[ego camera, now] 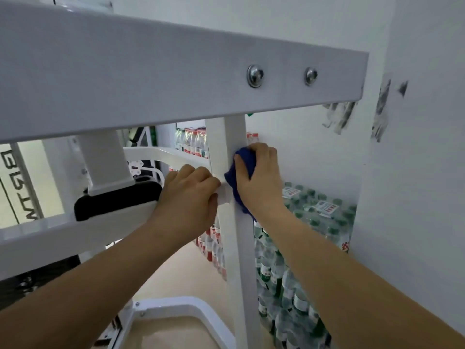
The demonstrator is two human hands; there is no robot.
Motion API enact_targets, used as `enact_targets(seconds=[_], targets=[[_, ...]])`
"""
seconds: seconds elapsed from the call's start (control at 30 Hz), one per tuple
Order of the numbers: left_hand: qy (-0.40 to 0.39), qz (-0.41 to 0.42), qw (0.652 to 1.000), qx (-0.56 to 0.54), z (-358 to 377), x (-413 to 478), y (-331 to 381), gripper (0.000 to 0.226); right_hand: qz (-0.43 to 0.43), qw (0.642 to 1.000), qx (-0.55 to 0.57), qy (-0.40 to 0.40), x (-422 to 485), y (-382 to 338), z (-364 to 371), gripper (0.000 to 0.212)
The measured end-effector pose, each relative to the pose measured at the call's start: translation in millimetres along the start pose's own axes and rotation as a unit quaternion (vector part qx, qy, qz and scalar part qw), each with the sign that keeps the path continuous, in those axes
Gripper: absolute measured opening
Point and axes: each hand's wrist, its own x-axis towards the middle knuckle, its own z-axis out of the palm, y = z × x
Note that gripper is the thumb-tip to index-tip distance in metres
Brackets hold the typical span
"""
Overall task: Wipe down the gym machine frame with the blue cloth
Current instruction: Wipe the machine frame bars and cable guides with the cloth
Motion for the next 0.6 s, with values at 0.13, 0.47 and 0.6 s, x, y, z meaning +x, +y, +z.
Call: enact_targets(seconds=[0.13,0.47,0.6], targets=[[0.026,-0.001,1.0,0.001,7,-4,2,0.014,-0.015,0.999,-0.019,-0.025,-34,22,2,0.019],[0.051,-0.032,0.996,-0.069,5,-6,6,0.025,-0.058,0.996,0.05,0.046,30,-21,-3,0.029],[0.041,-0.034,0.996,-0.067,5,-8,4,0.022,0.069,0.988,0.13,-0.036,-46,20,9,0.031]])
